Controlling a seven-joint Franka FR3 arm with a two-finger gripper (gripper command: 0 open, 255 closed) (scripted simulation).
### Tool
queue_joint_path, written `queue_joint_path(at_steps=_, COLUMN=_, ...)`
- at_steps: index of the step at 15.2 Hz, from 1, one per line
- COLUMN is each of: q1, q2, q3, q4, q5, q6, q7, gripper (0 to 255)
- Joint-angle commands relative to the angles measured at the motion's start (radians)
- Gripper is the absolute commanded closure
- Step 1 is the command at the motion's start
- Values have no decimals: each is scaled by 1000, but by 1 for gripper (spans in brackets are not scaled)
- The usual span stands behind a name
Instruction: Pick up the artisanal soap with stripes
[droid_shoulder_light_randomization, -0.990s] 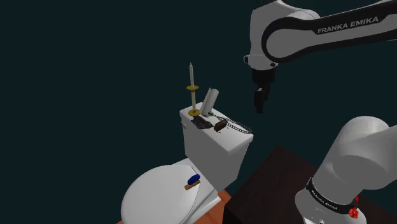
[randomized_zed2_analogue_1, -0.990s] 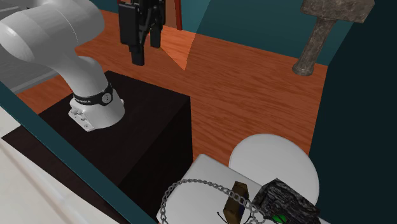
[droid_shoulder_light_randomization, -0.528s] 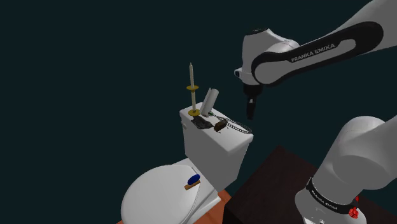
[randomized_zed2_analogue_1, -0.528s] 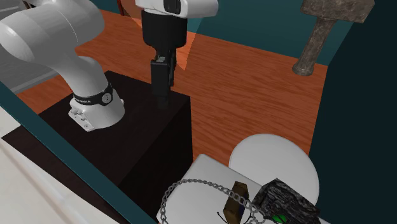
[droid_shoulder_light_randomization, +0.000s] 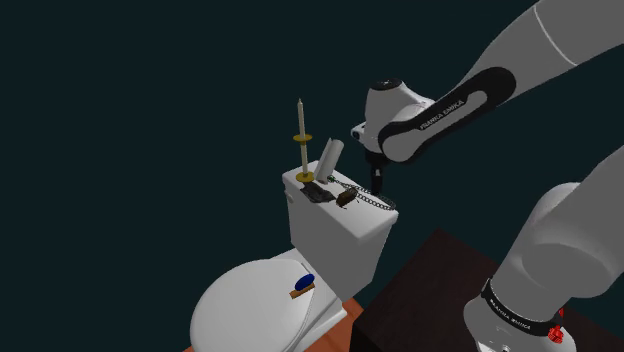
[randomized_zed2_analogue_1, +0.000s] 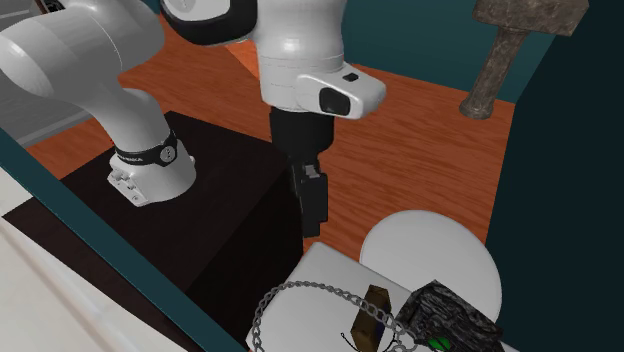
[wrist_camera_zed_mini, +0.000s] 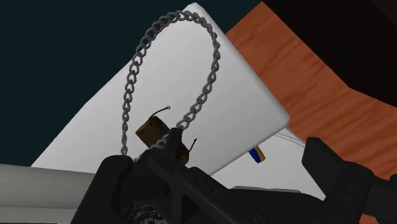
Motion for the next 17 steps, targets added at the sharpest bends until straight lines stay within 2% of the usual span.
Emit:
queue_joint_path(at_steps=1, q1=-2, q2=83, q3=-9, q4=21, q5=-27, q6=95, q7=-29, gripper=0)
queue_joint_path(at_steps=6, q1=-10, q2=295, q3=-23, q4=108, q5=-90, q6=295, q7=-92, gripper=0)
queue_joint_path(at_steps=11, q1=-15, q2=502, q3=-27, q4=232, q5=-150, q6=452, q7=-144, gripper=0)
queue_joint_path(at_steps=13, q1=-16, q2=564, q3=-26, q4=277, q5=-167, q6=492, q7=-160, gripper=0)
queue_joint_path(at_steps=17, q1=7, q2=620, q3=-57, q4=287, q5=-200, q6=538, q7=-121, gripper=0)
